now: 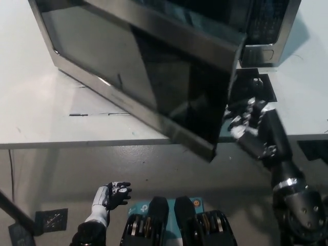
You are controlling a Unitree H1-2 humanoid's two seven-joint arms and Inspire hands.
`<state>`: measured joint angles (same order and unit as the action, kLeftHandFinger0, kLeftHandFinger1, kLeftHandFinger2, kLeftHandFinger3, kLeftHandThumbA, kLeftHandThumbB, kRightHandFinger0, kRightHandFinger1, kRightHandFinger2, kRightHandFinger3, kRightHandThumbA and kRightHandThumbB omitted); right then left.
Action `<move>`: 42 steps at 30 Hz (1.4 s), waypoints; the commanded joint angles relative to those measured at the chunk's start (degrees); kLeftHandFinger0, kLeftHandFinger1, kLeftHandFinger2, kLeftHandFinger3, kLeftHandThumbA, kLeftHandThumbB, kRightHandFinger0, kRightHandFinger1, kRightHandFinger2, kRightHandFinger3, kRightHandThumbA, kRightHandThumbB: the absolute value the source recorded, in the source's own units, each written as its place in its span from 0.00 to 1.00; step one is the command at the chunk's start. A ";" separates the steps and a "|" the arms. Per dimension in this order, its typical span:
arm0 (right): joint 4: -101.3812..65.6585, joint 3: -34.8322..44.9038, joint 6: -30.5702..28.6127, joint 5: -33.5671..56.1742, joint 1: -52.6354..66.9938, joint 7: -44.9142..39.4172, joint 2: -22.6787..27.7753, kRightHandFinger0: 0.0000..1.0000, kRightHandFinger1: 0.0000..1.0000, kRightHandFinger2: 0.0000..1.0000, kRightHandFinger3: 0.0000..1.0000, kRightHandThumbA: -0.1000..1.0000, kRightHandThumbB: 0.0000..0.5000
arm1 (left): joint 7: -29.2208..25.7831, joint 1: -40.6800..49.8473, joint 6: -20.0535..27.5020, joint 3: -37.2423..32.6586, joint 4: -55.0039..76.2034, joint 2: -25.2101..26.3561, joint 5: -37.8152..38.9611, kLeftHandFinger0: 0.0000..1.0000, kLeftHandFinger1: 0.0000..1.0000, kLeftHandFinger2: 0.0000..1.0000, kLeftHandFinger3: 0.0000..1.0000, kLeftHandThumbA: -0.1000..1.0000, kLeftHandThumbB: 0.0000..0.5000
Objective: A microwave is kept infront of the robot with its door slightly ajar. The robot uses its right hand to push the door towards the left to open it.
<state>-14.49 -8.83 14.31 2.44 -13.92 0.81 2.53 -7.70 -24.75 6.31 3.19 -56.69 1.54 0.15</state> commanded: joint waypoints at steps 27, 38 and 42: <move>-5.66 -6.47 0.46 3.21 7.81 -6.44 -5.82 0.13 0.22 0.37 0.60 0.33 0.32 | -0.35 -2.06 2.22 0.06 -0.46 0.08 -0.08 0.64 0.54 0.55 0.48 0.22 0.01; -4.47 3.06 -2.63 4.12 13.47 -4.96 -0.62 0.25 0.32 0.45 0.70 0.30 0.22 | -0.61 -2.37 2.06 0.21 -0.97 0.19 -0.09 0.66 0.56 0.57 0.52 0.23 0.01; -1.80 8.80 -3.52 5.07 15.39 -3.82 0.79 0.22 0.28 0.41 0.66 0.27 0.25 | -0.17 -2.28 2.02 0.05 -0.55 0.27 -0.14 0.62 0.54 0.56 0.53 0.24 0.00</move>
<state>-16.75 -3.47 13.89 5.69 0.51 -4.12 2.76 -7.67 -25.08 6.53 3.43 -57.86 1.61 0.22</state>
